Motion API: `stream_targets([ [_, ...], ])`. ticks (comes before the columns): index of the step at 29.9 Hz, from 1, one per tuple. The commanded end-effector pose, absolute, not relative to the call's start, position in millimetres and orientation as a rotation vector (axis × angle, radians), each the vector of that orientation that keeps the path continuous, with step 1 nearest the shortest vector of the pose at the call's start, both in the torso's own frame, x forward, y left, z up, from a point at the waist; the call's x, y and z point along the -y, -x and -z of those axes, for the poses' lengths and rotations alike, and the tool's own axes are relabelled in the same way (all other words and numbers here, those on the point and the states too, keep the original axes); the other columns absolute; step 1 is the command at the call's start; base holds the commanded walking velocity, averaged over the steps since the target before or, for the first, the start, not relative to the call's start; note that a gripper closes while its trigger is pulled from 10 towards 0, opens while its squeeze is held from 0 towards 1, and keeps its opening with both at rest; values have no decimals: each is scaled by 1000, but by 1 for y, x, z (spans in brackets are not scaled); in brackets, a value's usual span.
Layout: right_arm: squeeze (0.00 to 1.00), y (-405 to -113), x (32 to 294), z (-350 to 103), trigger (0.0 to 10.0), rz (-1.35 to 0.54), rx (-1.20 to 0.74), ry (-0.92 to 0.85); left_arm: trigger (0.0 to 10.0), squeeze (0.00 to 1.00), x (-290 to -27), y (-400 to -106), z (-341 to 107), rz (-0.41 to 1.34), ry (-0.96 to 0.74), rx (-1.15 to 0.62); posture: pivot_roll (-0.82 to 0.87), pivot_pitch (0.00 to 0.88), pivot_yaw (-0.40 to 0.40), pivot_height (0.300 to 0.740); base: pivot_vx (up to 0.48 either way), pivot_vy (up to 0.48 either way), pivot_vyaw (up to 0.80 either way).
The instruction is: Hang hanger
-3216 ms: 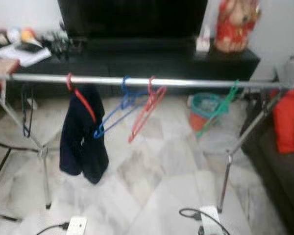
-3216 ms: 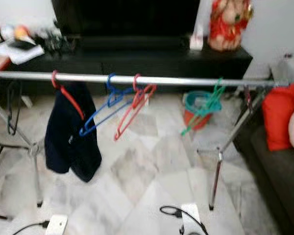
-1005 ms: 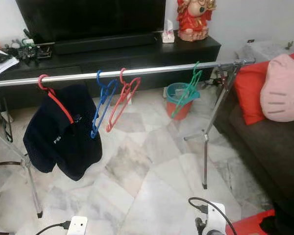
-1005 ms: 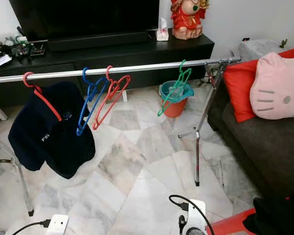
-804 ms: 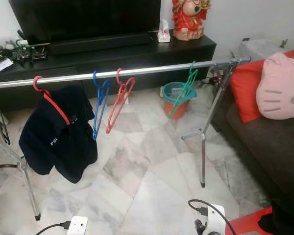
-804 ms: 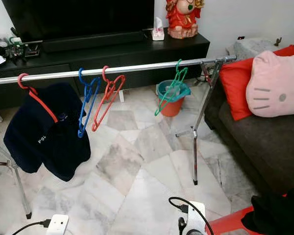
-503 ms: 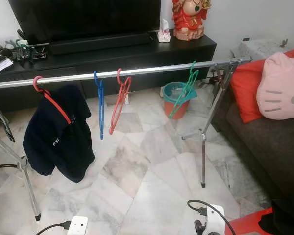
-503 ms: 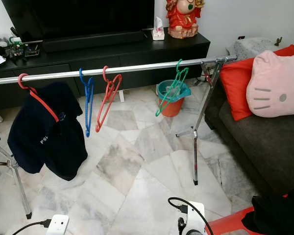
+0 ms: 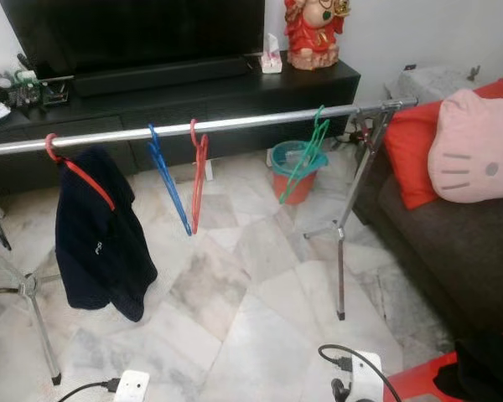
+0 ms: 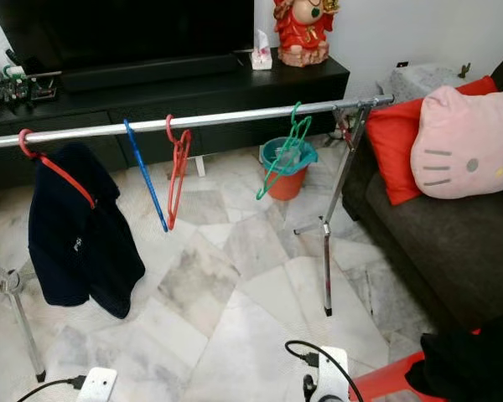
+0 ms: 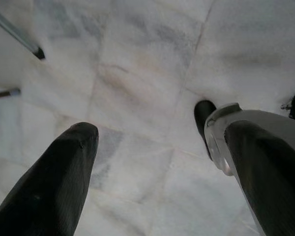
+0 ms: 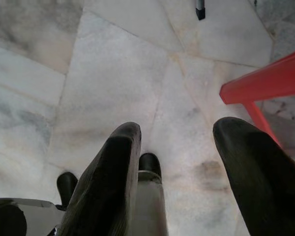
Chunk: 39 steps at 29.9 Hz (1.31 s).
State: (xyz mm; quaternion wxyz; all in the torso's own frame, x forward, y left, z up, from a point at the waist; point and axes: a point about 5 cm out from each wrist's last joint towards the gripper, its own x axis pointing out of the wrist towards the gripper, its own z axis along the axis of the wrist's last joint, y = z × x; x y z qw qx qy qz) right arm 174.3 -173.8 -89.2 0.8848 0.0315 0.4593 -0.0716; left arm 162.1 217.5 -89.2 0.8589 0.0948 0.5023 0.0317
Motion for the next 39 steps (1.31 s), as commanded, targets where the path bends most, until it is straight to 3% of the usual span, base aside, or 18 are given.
stream_targets([
  [1,0,-170,176,91,10000,164,-970,-64,10000,0,-216,-159,91,-56,-207,-1076,3,0,26,740,0,0,-688],
  [39,0,-171,177,91,10000,163,-975,-70,10000,0,-217,-163,89,-56,-217,-1063,7,0,27,740,0,-82,-677],
])
